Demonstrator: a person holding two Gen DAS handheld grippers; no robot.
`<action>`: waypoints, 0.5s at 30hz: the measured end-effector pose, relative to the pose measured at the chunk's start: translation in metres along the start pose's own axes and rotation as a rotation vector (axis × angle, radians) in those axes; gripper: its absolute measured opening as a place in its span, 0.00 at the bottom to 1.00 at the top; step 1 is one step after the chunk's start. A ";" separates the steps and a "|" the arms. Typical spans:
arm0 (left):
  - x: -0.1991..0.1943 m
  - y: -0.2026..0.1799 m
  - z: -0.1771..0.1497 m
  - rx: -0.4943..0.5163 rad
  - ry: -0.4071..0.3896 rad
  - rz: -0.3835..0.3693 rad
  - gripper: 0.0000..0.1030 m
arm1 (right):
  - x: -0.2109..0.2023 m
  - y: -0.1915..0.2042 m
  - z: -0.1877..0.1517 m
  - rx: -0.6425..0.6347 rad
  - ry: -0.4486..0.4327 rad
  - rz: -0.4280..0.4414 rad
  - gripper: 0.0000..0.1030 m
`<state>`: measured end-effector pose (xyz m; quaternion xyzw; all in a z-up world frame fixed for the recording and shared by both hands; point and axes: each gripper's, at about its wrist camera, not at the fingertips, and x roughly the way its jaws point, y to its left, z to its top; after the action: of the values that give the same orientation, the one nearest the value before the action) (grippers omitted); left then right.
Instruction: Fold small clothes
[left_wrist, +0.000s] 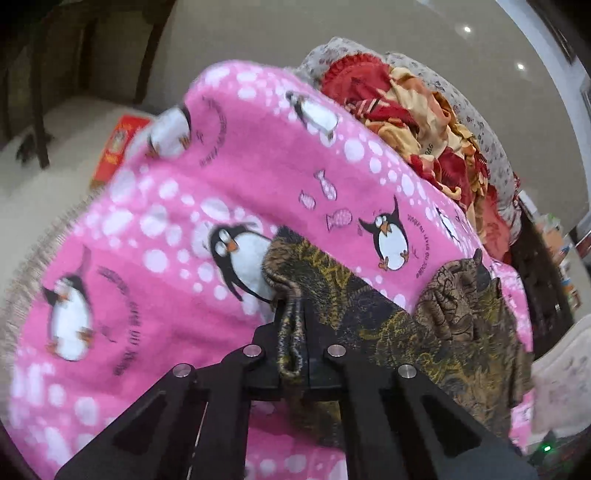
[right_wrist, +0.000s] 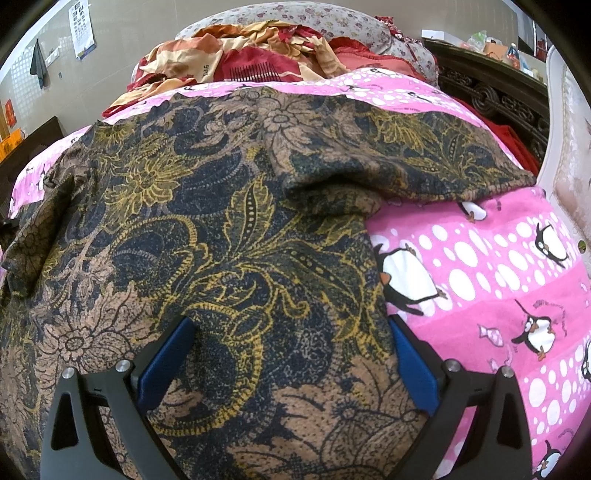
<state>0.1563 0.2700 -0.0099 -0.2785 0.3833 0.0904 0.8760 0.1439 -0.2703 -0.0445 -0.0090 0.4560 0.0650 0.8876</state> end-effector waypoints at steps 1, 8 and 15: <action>-0.008 0.000 0.002 0.015 -0.025 0.010 0.00 | 0.001 -0.001 0.000 0.000 0.000 0.000 1.00; -0.149 0.040 0.041 -0.013 -0.405 0.178 0.00 | 0.002 0.000 0.000 -0.003 0.000 -0.004 1.00; -0.222 0.051 0.057 -0.050 -0.589 0.216 0.00 | 0.004 0.003 0.000 -0.012 0.005 -0.018 1.00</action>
<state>0.0195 0.3564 0.1601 -0.2194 0.1383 0.2690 0.9276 0.1458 -0.2672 -0.0476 -0.0186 0.4578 0.0597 0.8869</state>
